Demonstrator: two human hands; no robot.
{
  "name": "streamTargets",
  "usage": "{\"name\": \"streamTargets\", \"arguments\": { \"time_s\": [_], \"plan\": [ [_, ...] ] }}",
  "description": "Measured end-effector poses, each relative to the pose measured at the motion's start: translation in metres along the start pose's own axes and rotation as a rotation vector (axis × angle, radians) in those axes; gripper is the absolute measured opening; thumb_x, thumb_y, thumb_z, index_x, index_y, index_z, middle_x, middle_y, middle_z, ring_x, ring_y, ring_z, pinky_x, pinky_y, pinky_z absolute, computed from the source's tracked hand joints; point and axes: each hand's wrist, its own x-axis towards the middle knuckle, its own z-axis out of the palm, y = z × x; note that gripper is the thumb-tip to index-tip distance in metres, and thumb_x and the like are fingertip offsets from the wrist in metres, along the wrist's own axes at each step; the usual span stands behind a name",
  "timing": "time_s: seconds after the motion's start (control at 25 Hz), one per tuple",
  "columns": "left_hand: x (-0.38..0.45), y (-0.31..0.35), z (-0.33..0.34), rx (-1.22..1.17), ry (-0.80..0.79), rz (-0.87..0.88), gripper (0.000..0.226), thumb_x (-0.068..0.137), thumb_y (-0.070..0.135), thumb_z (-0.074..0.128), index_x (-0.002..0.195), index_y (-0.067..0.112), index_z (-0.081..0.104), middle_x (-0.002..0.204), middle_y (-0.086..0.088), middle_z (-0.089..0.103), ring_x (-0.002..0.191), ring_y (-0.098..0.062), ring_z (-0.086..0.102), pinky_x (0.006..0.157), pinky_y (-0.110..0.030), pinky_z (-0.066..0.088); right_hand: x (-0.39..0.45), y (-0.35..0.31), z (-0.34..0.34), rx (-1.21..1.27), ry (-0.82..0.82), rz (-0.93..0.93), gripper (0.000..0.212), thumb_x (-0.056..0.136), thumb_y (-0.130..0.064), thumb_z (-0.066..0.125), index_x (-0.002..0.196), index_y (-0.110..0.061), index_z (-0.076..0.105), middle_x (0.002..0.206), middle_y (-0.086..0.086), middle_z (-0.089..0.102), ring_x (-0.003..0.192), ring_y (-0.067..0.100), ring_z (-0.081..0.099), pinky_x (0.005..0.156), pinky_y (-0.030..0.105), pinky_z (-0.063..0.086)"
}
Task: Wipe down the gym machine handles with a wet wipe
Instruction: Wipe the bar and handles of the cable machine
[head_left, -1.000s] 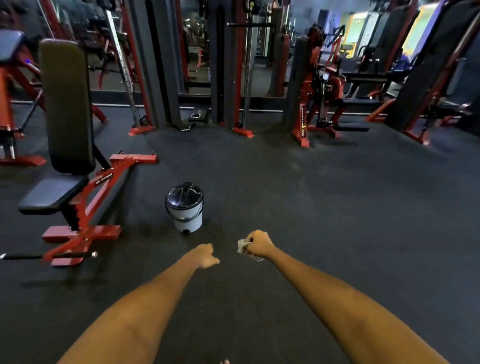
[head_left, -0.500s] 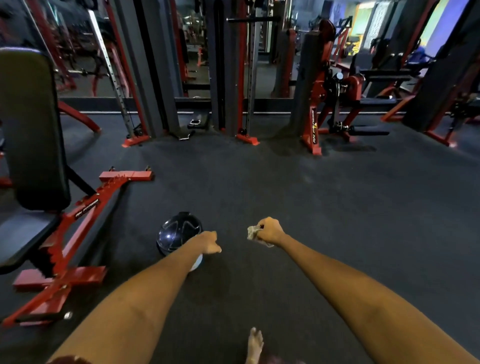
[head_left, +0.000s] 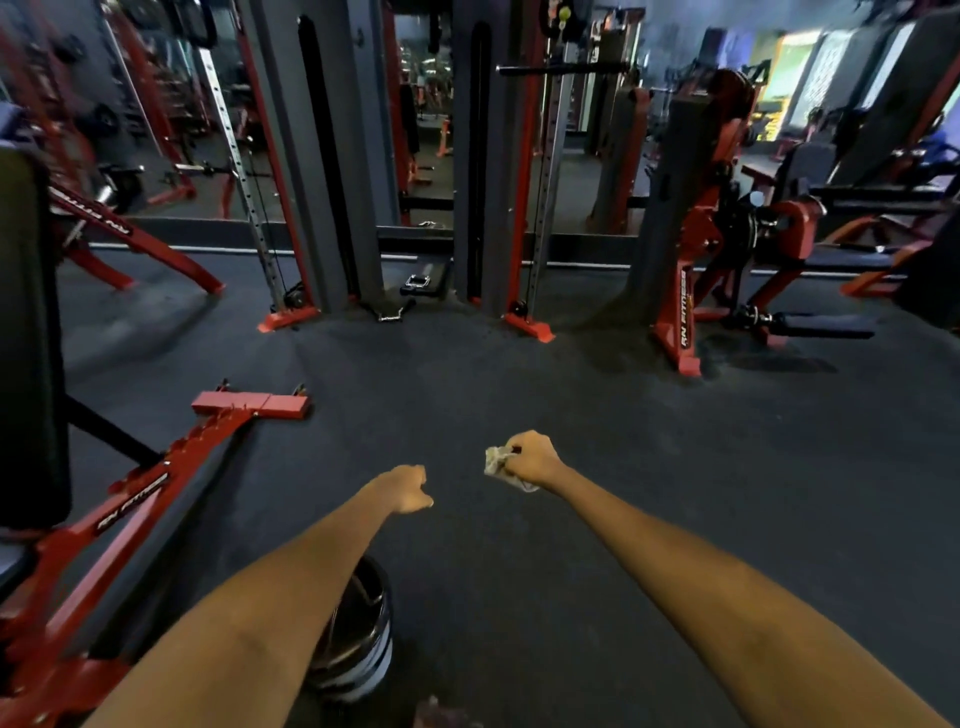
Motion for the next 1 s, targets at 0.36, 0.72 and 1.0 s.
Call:
{"name": "streamTargets", "arguments": {
  "time_s": [0.36,0.72,1.0],
  "plan": [
    [0.256,-0.017,-0.166,0.024,0.03,-0.01,0.059,0.094,0.032,0.053,0.144,0.01,0.032,0.15,-0.008,0.033,0.132,-0.027,0.04,0.104,-0.033,0.037,0.273,-0.007,-0.095,-0.007,0.075,0.0,0.032,0.084,-0.016,0.057,0.054,-0.014,0.047,0.07,0.006,0.058,0.065,0.015,0.052,0.058,0.027,0.041],
    [0.468,0.028,-0.297,0.064,0.084,0.123,0.05,0.093,0.03,0.054,0.136,0.006,0.04,0.14,-0.01,0.042,0.124,-0.026,0.045,0.097,-0.031,0.038,0.498,0.006,-0.178,0.018,0.166,0.021,0.024,0.082,-0.012,0.055,0.059,-0.015,0.049,0.066,0.002,0.054,0.065,0.014,0.053,0.048,0.018,0.034],
    [0.647,0.07,-0.418,0.062,0.159,0.149,0.05,0.093,0.032,0.055,0.136,0.008,0.041,0.14,-0.008,0.042,0.125,-0.024,0.044,0.098,-0.031,0.037,0.685,0.021,-0.273,0.052,0.155,-0.072,0.025,0.089,-0.008,0.051,0.104,-0.004,0.07,0.107,0.012,0.068,0.097,0.023,0.063,0.083,0.03,0.052]
  ]
}}
